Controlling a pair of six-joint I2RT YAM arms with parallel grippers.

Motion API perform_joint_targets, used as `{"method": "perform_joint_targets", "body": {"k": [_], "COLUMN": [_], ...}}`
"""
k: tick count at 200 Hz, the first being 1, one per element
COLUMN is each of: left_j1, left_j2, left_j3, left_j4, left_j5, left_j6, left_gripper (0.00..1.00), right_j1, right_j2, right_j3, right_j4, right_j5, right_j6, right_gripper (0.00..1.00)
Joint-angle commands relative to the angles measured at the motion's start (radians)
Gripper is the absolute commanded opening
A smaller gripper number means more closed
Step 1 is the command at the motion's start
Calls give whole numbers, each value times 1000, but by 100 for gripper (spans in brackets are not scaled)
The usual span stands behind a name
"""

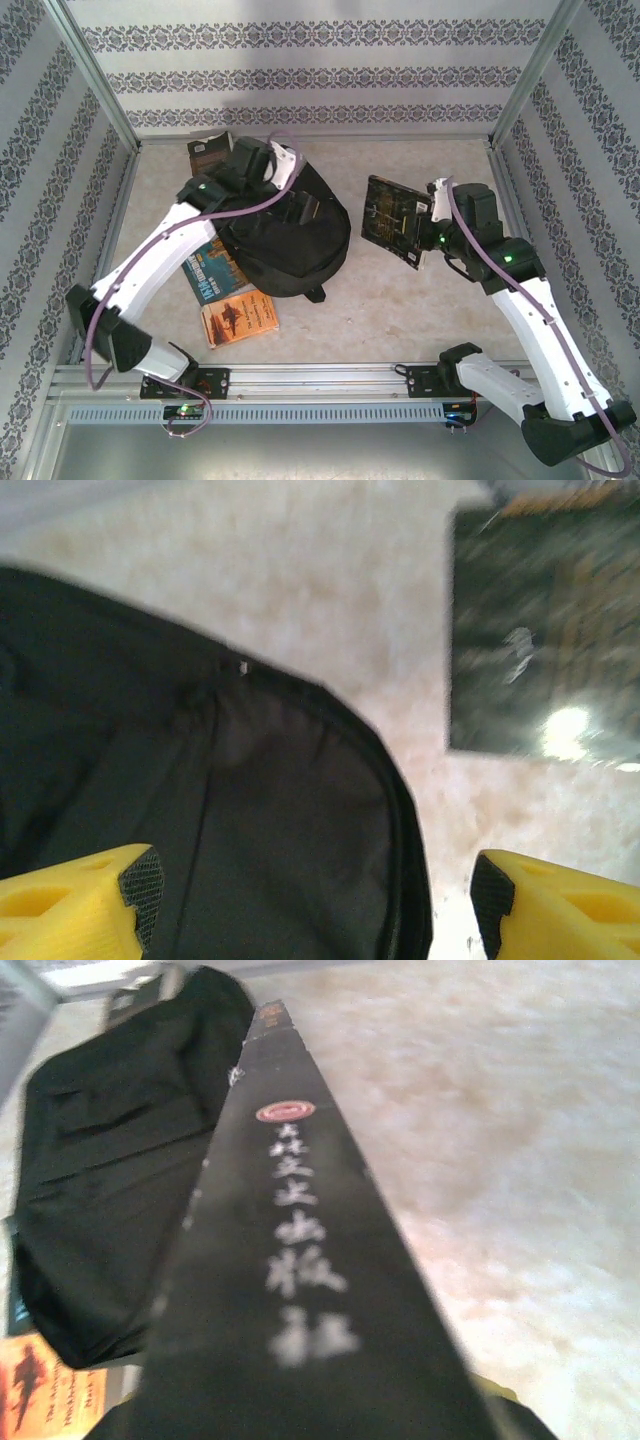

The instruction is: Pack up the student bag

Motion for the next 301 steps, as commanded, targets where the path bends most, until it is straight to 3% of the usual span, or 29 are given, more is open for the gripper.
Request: {"method": "perform_joint_targets", "body": {"k": [1, 32, 85, 165, 202, 218, 243, 274, 294, 301], "left_j1": [-16, -58, -133, -152, -153, -153, -148, -142, -135, -131], "left_j2": [76, 194, 305, 400, 464, 481, 469, 410, 362, 348], "left_j3": [40, 99, 104, 50, 21, 26, 48, 97, 122, 132], "left_j4": [-138, -237, -263, -263, -236, -227, -212, -229, -241, -248], "left_j5": [33, 26, -31, -93, -218, -313, -410, -431, -433, -435], "left_j6": [-63, -27, -9, 14, 9, 6, 3, 17, 20, 19], "left_gripper": [82, 85, 89, 95, 96, 90, 58, 19, 1, 0], "right_j1": [-2, -9, -23, -24, -24, -23, -24, -22, -23, -23], "right_j2": [31, 42, 45, 46, 33, 27, 19, 7, 8, 9], "right_j3": [90, 61, 3, -54, -87, -95, -99, -101, -97, -95], "right_j4": [-118, -126, -67, -25, -10, -4, -2, -1, 3, 4], "right_j5": [93, 25, -57, -106, -135, -143, -150, -138, -133, -132], "right_j6": [128, 188, 220, 225, 239, 242, 245, 247, 251, 251], "right_gripper": [0, 0, 0, 0, 0, 0, 0, 0, 0, 0]}}
